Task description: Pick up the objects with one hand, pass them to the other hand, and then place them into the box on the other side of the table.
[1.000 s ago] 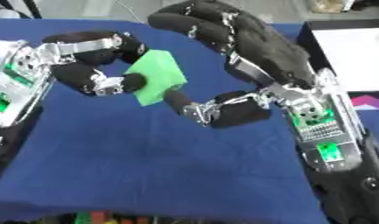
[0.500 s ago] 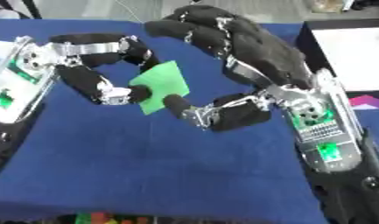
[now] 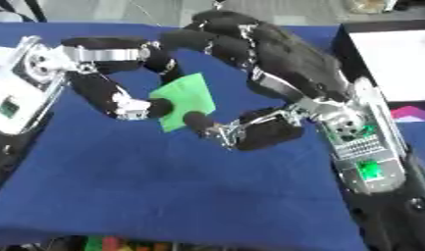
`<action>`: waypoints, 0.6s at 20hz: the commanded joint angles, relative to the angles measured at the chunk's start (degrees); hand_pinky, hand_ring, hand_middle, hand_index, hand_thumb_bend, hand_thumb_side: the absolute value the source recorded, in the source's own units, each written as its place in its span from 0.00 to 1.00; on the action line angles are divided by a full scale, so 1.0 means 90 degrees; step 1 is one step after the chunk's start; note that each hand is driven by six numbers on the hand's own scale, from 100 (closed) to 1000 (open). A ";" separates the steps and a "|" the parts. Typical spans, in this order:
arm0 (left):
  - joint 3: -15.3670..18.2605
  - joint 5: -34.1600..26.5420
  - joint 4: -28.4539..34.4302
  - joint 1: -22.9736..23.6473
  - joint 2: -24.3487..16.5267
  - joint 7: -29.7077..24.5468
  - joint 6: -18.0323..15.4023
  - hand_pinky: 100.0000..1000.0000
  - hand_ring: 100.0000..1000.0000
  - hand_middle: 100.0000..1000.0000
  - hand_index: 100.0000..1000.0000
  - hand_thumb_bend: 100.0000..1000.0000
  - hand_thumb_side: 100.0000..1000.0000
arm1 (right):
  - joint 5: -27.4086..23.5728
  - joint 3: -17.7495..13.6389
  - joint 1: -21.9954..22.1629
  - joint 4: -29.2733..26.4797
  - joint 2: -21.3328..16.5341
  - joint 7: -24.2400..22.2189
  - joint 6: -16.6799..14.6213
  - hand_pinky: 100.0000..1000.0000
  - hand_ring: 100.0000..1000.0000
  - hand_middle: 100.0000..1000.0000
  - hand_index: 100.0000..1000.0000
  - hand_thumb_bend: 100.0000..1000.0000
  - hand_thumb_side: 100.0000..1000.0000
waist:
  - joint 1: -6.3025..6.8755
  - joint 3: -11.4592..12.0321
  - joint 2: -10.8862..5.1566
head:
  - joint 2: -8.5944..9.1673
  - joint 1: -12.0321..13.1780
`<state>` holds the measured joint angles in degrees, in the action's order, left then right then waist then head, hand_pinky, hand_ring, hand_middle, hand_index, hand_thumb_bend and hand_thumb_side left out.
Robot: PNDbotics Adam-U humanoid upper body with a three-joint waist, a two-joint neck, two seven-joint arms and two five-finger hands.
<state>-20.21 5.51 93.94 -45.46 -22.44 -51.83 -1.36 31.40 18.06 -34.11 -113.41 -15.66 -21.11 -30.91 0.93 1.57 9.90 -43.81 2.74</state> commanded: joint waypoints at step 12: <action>0.0069 -0.0199 0.0021 -0.0127 -0.0187 -0.0016 0.0185 0.63 0.43 0.34 0.59 0.09 0.57 | -0.0391 0.0043 -0.0089 -0.0131 -0.0376 -0.0269 -0.0357 0.92 0.82 0.77 0.97 0.12 0.24 | -0.0017 -0.0006 -0.0110 | -0.0035 0.0062</action>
<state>-20.19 3.89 93.60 -45.46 -22.71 -51.94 0.10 28.38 18.51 -34.11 -113.41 -17.86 -23.32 -33.77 0.85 1.53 9.90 -43.81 3.05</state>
